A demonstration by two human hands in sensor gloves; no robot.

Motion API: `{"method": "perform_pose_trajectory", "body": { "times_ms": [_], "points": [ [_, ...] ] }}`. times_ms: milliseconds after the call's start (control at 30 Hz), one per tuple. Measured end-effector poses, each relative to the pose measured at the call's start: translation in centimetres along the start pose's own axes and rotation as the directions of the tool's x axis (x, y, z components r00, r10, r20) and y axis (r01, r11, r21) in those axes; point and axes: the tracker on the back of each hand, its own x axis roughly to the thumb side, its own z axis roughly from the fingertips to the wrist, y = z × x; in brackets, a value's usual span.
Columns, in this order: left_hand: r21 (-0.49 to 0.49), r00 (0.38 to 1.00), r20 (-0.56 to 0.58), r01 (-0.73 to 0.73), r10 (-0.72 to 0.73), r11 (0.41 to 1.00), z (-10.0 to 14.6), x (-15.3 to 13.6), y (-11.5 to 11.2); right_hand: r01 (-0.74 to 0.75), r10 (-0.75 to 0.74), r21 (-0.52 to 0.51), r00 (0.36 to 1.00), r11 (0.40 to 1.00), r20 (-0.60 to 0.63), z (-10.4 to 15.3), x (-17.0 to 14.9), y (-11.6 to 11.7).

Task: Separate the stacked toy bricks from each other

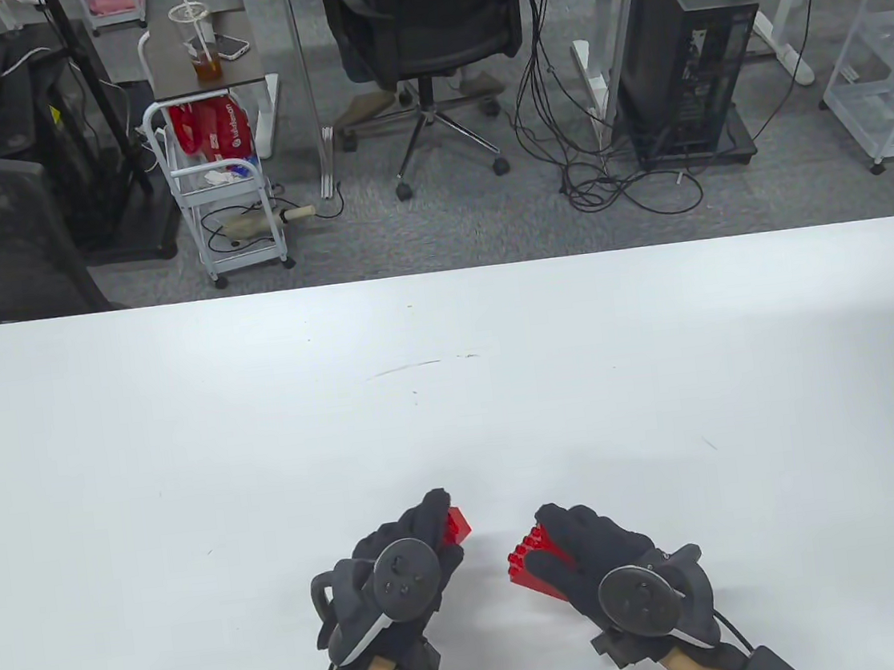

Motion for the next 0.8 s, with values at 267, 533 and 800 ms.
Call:
{"method": "perform_pose_trajectory", "body": {
  "times_ms": [267,533,800],
  "points": [
    [-0.057,0.95,-0.273,0.145,-0.155,0.988,-2.5,-4.4,1.2,0.013,-0.013,-0.016,1.0,1.0,-0.012,-0.1,-0.4,-0.4],
    [-0.21,0.797,-0.474,0.309,-0.373,0.928,-4.0,-8.3,1.0,0.059,-0.059,-0.028,0.998,0.998,-0.031,-0.2,-1.0,-0.8],
    [-0.311,0.613,-0.65,0.324,-0.449,0.893,-3.9,-14.0,0.2,0.098,-0.1,-0.047,0.993,0.994,-0.055,-0.3,-1.9,-1.3]
  ]
}}
